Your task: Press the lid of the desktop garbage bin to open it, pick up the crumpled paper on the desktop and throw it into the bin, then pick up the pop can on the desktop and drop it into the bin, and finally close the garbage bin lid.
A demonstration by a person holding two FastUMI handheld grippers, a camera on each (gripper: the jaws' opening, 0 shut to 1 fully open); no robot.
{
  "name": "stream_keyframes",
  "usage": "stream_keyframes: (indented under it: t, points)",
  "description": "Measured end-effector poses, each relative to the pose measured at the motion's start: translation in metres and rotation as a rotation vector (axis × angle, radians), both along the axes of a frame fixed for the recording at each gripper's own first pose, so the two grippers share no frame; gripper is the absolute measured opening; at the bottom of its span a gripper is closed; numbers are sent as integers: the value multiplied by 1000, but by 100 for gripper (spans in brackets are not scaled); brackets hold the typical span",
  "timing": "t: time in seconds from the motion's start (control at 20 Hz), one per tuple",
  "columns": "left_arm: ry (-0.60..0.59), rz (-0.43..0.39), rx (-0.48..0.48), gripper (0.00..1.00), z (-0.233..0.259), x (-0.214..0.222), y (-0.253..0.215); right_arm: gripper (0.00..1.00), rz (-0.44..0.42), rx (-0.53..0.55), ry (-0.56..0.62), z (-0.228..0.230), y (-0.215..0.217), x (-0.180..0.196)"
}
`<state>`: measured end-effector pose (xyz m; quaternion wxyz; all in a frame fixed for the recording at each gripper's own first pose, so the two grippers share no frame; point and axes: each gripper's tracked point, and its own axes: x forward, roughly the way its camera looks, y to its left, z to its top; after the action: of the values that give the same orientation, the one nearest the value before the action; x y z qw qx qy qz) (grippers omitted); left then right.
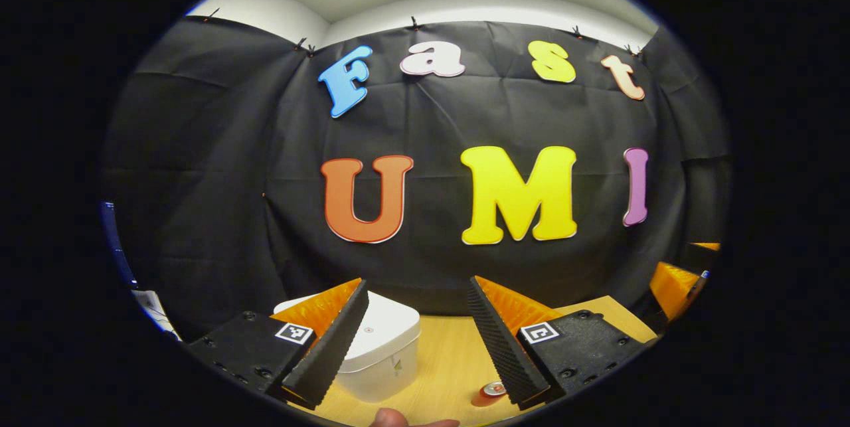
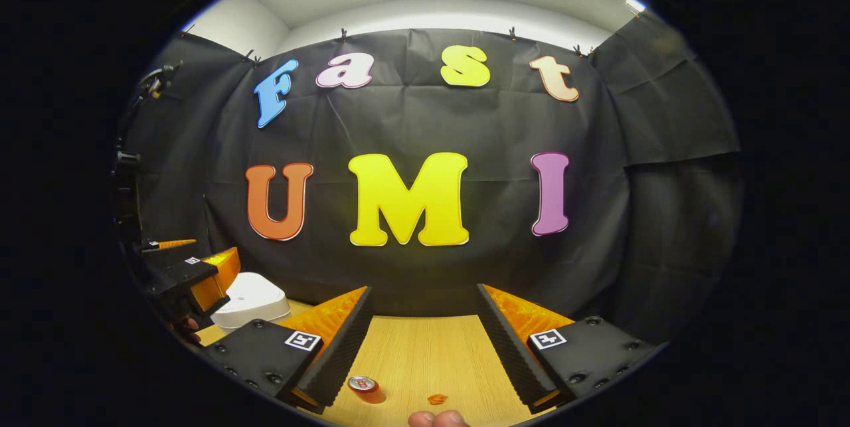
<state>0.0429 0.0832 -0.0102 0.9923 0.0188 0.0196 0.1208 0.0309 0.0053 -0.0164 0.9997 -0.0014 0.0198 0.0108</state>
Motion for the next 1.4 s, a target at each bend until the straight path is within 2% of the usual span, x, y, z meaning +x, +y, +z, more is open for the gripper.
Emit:
stream_keyframes:
  t: [0.35, 0.55, 0.6, 0.65, 0.7, 0.8, 1.2, 1.4]
  points:
    - [56, 140, 3, 90, -20, 31, 46, 98, 12, 1, 19, -5, -9, 17]
    - [112, 225, -14, 80, -42, 46, 71, 98, 24, -4, 35, -8, -15, 27]
    - [130, 239, -28, 75, -50, 47, 77, 98, 25, -7, 37, -9, -17, 29]
    - [149, 247, -49, 70, -59, 50, 80, 98, 25, -9, 40, -10, -18, 32]
    - [164, 255, -66, 59, -66, 54, 82, 98, 25, -9, 42, -11, -19, 33]
    - [202, 263, -99, 45, -81, 59, 83, 98, 24, -8, 51, -14, -22, 37]
    - [300, 276, -121, 20, -116, 77, 94, 98, 10, -11, 91, -29, -32, 41]
    - [313, 261, -133, 14, -121, 78, 93, 98, 4, -13, 90, -30, -33, 43]
